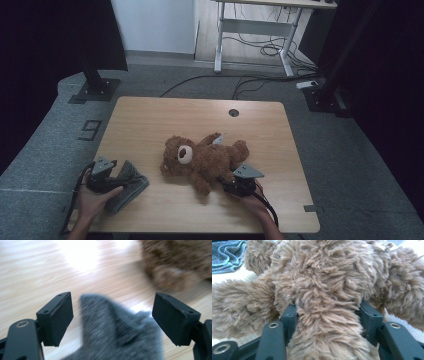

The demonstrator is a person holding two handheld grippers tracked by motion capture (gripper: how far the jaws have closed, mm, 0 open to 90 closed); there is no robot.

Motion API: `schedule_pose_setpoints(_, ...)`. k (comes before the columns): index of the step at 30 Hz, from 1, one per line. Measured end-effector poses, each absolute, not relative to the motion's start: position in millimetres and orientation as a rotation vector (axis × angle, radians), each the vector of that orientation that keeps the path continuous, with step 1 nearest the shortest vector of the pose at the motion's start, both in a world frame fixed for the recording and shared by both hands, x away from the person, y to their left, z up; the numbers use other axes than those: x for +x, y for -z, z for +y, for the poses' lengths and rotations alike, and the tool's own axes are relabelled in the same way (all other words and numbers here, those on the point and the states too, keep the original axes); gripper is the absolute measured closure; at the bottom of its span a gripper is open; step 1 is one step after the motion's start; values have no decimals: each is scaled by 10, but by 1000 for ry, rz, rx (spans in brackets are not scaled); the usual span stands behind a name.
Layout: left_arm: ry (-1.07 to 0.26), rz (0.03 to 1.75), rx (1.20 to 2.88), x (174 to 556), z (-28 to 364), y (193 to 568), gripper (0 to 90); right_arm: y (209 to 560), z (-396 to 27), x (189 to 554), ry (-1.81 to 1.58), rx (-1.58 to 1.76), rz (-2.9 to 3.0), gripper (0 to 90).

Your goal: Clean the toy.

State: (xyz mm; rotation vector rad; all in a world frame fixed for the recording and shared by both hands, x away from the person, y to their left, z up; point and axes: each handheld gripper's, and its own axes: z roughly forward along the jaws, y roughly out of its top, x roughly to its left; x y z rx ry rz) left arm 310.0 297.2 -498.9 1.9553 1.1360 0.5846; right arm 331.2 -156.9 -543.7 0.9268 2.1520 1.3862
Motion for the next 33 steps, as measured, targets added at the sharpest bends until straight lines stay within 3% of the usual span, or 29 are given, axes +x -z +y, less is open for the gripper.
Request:
schedule_pose_setpoints(10,-480,961,2053,3327,2168,4953,214,5416,-1574,3300,-1356,912,2156,384)
schedule_pose_setpoints(17,-420,946,2122,3494,1680,5124,237,5418,-1609,3317,-1307,931,2165,351)
schedule_pose_setpoints(33,-448,1000,2064,3910,1514,5137,254,5476,-1747,3704,-1317,1113,1946,323)
